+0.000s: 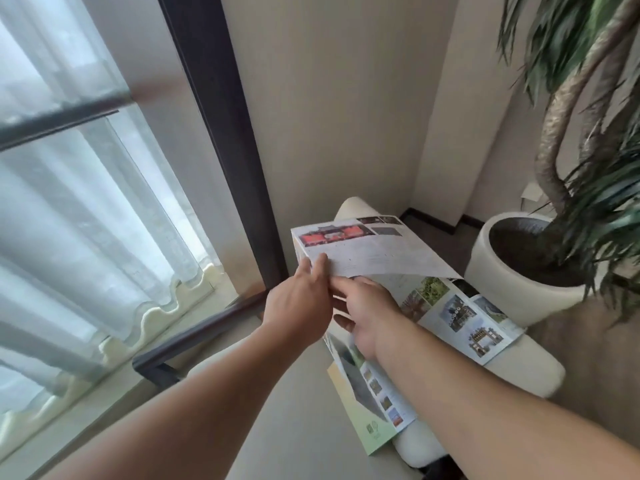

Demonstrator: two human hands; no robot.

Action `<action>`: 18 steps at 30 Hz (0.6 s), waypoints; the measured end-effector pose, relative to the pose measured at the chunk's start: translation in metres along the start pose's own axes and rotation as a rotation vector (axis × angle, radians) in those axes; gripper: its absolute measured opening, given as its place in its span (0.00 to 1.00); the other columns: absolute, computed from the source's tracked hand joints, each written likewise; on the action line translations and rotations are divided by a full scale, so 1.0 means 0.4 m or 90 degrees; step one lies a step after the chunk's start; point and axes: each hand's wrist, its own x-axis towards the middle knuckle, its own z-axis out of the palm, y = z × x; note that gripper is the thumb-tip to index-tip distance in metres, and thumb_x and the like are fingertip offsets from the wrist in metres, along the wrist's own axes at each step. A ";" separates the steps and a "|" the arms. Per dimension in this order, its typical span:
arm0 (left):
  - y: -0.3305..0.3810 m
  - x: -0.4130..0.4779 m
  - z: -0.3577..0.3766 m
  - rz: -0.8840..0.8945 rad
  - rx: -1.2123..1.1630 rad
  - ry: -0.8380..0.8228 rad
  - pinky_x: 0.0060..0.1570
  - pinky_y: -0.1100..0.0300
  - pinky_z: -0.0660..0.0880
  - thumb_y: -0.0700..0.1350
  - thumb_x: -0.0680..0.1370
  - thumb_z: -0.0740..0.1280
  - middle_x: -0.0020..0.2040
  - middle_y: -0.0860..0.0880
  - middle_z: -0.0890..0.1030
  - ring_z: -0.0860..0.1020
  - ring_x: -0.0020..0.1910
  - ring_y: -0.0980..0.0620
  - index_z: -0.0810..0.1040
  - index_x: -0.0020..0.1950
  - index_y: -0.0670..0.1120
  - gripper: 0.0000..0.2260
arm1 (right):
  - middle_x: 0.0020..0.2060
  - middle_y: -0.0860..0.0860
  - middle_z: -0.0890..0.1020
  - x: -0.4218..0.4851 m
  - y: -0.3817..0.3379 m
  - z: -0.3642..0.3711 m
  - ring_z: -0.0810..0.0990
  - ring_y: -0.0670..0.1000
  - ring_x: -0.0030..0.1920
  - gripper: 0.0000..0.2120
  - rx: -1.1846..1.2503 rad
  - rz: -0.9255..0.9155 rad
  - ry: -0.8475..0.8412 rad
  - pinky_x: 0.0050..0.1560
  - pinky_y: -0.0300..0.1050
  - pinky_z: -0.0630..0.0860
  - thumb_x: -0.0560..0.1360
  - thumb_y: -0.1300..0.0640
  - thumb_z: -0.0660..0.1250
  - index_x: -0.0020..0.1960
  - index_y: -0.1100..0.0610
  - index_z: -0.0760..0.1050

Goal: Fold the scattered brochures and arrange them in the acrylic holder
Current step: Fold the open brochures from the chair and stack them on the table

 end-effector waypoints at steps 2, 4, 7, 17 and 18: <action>-0.032 -0.027 -0.016 0.005 -0.017 0.038 0.36 0.52 0.72 0.41 0.79 0.54 0.61 0.49 0.75 0.80 0.46 0.41 0.65 0.69 0.48 0.18 | 0.44 0.48 0.87 -0.010 0.000 0.005 0.84 0.49 0.48 0.11 0.030 0.024 -0.030 0.44 0.44 0.75 0.74 0.47 0.70 0.52 0.52 0.82; -0.073 -0.057 -0.033 -0.001 -0.028 0.080 0.38 0.52 0.74 0.41 0.80 0.53 0.65 0.50 0.76 0.80 0.49 0.42 0.65 0.71 0.49 0.19 | 0.42 0.51 0.87 -0.011 -0.009 -0.007 0.84 0.51 0.44 0.13 0.137 0.036 -0.007 0.43 0.45 0.78 0.77 0.47 0.67 0.54 0.53 0.81; -0.154 -0.107 -0.062 -0.027 -0.020 0.109 0.48 0.49 0.76 0.42 0.82 0.53 0.69 0.48 0.75 0.79 0.58 0.41 0.60 0.78 0.52 0.23 | 0.42 0.55 0.85 -0.002 -0.029 -0.047 0.83 0.53 0.38 0.13 0.296 0.016 0.080 0.33 0.43 0.80 0.79 0.50 0.63 0.56 0.56 0.80; -0.308 -0.233 -0.134 -0.061 -0.097 0.215 0.49 0.49 0.75 0.41 0.81 0.56 0.66 0.48 0.78 0.79 0.58 0.40 0.67 0.74 0.55 0.22 | 0.45 0.57 0.82 0.005 -0.060 -0.046 0.83 0.55 0.38 0.14 0.307 -0.036 0.202 0.31 0.45 0.82 0.79 0.58 0.63 0.64 0.59 0.74; -0.316 -0.241 -0.138 -0.067 -0.099 0.217 0.49 0.50 0.75 0.41 0.80 0.56 0.66 0.49 0.78 0.79 0.59 0.40 0.67 0.74 0.55 0.22 | 0.47 0.58 0.82 0.000 -0.060 -0.038 0.83 0.56 0.39 0.14 0.301 -0.034 0.196 0.29 0.45 0.81 0.79 0.59 0.63 0.65 0.59 0.74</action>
